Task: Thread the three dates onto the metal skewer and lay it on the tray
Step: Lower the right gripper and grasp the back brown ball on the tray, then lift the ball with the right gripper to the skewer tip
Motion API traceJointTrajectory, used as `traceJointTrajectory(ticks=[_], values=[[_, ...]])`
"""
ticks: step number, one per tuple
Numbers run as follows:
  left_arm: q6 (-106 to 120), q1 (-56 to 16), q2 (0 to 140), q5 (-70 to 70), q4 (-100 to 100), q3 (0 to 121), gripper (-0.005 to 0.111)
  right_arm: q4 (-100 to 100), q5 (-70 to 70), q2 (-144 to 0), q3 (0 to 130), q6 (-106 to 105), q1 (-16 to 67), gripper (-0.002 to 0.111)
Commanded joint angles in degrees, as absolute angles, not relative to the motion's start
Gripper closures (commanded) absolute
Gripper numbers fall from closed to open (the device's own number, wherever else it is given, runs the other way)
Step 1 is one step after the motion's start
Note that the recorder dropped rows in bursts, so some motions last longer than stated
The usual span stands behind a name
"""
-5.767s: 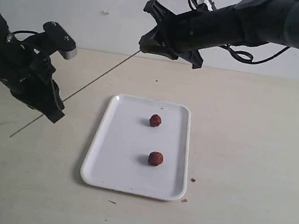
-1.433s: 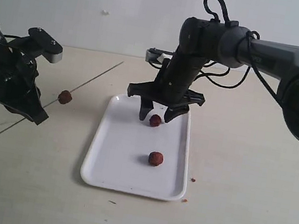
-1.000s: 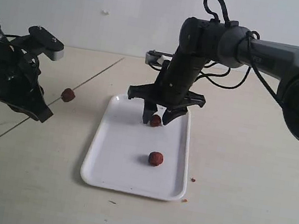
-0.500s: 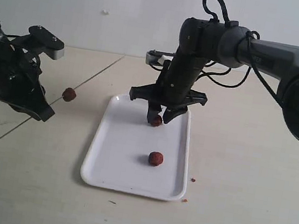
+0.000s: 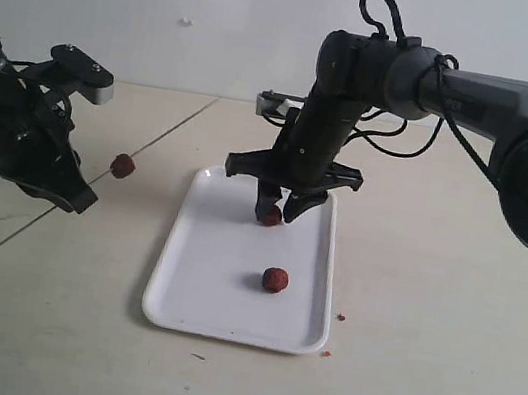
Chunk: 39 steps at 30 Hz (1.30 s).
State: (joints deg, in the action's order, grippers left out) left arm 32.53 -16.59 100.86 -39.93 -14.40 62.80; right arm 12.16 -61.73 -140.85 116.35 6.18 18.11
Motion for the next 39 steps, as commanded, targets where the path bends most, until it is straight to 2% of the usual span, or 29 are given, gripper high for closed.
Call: traceJointTrajectory(ticks=[1, 5, 14, 22, 34, 39], values=[[32.3, -16.5, 100.7, -39.2, -15.2, 63.3, 0.107, 12.5, -61.9, -140.8, 116.9, 5.6, 18.0, 0.075], [32.3, -16.5, 100.7, -39.2, -15.4, 63.3, 0.107, 12.5, -60.5, -140.8, 116.9, 5.8, 18.0, 0.083], [32.3, -16.5, 100.7, -39.4, -15.6, 63.3, 0.107, 9.6, -57.6, -137.0, 117.0, 6.1, 16.7, 0.083], [33.1, -16.6, 100.7, -40.9, -22.4, 63.3, 0.107, 9.6, -49.0, -132.3, 117.0, 12.9, 12.6, 0.083], [37.2, -16.7, 102.5, -39.4, -29.4, 63.3, 0.107, 33.5, -38.1, -132.8, 117.0, 7.6, 12.6, 0.083], [38.3, -16.7, 104.1, -35.9, -33.2, 63.3, 0.107, 35.2, -37.6, -132.8, 117.0, 7.5, 12.6, 0.083]])
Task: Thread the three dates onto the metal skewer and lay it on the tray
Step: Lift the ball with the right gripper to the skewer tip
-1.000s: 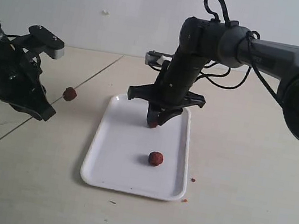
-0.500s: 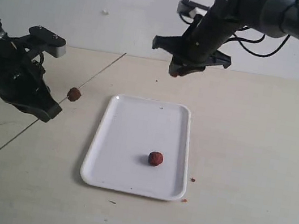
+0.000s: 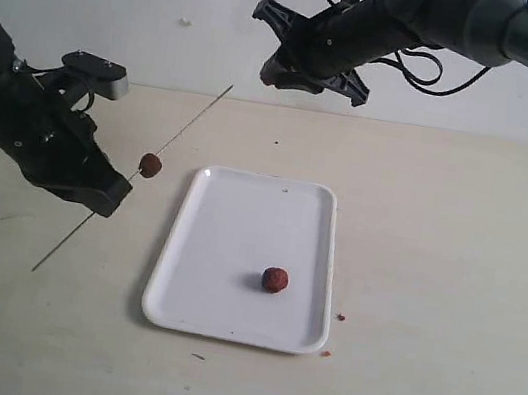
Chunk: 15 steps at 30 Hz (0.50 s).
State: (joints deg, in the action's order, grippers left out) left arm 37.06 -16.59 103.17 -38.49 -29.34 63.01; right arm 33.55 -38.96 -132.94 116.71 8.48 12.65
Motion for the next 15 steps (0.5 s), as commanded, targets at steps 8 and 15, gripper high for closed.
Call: traceJointTrajectory(ticks=[8, 15], values=[[44.9, -18.9, 104.4, -35.7, -38.3, 64.1, 0.107, 35.5, -38.0, -132.8, 117.0, 7.1, 12.6, 0.083], [45.5, -18.9, 105.8, -35.3, -38.9, 64.2, 0.107, 37.5, -38.7, -132.8, 117.0, 6.4, 12.6, 0.083]])
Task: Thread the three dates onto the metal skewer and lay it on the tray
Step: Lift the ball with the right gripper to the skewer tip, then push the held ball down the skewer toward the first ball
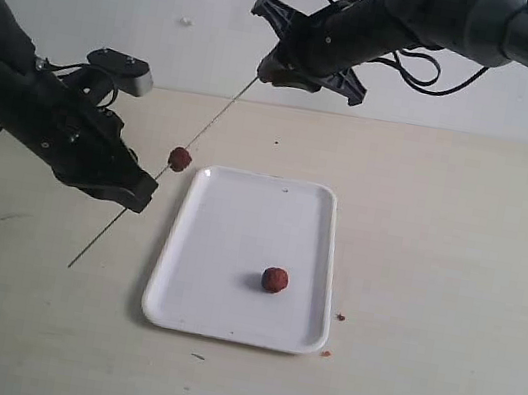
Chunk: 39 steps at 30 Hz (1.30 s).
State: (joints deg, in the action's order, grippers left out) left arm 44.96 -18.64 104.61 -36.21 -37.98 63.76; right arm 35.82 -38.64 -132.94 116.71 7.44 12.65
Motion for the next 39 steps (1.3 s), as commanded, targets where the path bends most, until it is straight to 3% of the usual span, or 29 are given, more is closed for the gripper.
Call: traceJointTrajectory(ticks=[1, 39], values=[[45.8, -18.9, 106.2, -35.2, -39.1, 64.2, 0.107, 38.4, -38.6, -132.8, 117.0, 5.9, 12.6, 0.083], [46.7, -18.9, 107.9, -34.1, -42.6, 65.5, 0.107, 37.2, -38.0, -132.8, 117.0, -1.5, 12.6, 0.083]])
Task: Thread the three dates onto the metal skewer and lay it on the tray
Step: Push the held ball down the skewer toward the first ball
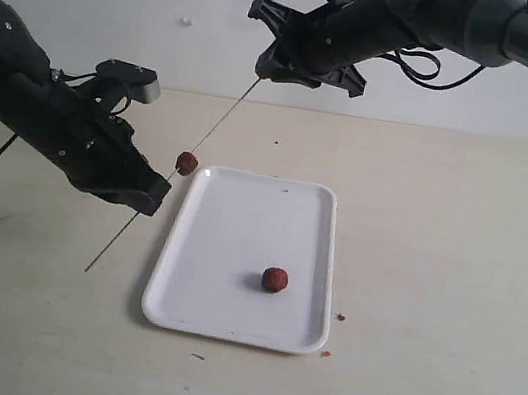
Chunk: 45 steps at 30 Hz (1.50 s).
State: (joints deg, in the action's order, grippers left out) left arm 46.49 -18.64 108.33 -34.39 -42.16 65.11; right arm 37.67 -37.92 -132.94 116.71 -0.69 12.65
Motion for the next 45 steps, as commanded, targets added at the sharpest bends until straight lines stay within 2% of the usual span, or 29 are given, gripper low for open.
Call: traceJointTrajectory(ticks=[1, 21, 30, 36, 38, 39, 40, 42, 45], values=[[46.7, -18.9, 107.9, -34.1, -42.6, 65.5, 0.107, 37.2, -38.2, -132.8, 117.0, -1.5, 12.6, 0.083], [53.8, -18.9, 107.9, -32.7, -50.6, 65.5, 0.107, 39.1, -41.0, -132.8, 117.0, -2.4, 14.0, 0.083], [55.7, -18.9, 107.9, -30.7, -55.3, 67.5, 0.107, 39.1, -41.5, -132.8, 117.0, -2.5, 18.2, 0.083], [55.7, -18.9, 107.9, -22.1, -61.2, 67.5, 0.107, 38.9, -41.4, -132.8, 117.0, -2.4, 19.3, 0.083], [55.7, -18.9, 107.9, -21.9, -61.5, 67.5, 0.107, 38.8, -41.4, -132.8, 117.0, -2.4, 19.3, 0.078], [55.7, -18.9, 107.9, -22.2, -61.5, 67.5, 0.107, 38.8, -41.4, -132.8, 117.0, -2.4, 19.3, 0.072], [55.7, -18.9, 107.9, -22.3, -61.5, 67.5, 0.107, 38.8, -41.3, -132.8, 117.0, -2.4, 19.3, 0.066], [55.7, -18.9, 107.9, -22.6, -60.4, 67.5, 0.107, 38.8, -40.7, -132.8, 117.0, -2.5, 19.3, 0.044], [55.7, -18.9, 107.9, -22.8, -60.2, 67.5, 0.107, 38.6, -40.1, -132.7, 117.0, -2.5, 19.3, 0.044]])
